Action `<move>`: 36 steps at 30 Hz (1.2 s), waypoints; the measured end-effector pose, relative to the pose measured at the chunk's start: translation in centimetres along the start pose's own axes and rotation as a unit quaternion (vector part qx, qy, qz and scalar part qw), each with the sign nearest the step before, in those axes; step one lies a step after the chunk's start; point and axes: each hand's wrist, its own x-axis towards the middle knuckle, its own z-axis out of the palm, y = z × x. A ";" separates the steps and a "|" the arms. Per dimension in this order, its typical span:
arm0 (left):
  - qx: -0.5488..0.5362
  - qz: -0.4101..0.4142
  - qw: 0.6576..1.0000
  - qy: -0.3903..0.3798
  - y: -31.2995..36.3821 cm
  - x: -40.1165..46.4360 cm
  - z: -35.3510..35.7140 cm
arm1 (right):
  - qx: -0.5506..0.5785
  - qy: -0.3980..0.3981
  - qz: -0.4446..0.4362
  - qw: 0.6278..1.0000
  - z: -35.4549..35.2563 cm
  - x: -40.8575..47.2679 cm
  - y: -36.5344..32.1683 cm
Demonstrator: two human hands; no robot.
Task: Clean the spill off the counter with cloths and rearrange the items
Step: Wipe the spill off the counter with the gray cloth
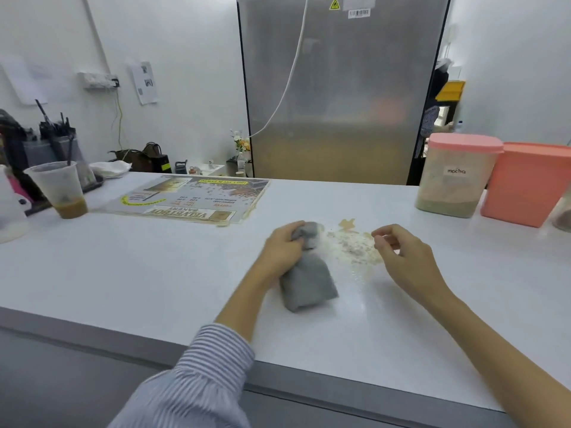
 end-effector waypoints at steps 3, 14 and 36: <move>-0.012 -0.037 0.996 0.080 -0.6 1.6 -6.0 | -0.001 -0.003 0.002 1.000 0.3 1.2 -0.4; 0.279 0.008 0.959 0.040 -6.3 11.0 -5.6 | -0.094 -0.024 0.008 0.995 1.2 2.1 1.7; 0.259 -0.017 0.965 -0.043 -5.1 8.8 -10.3 | -0.098 0.006 -0.018 0.995 0.9 1.7 1.4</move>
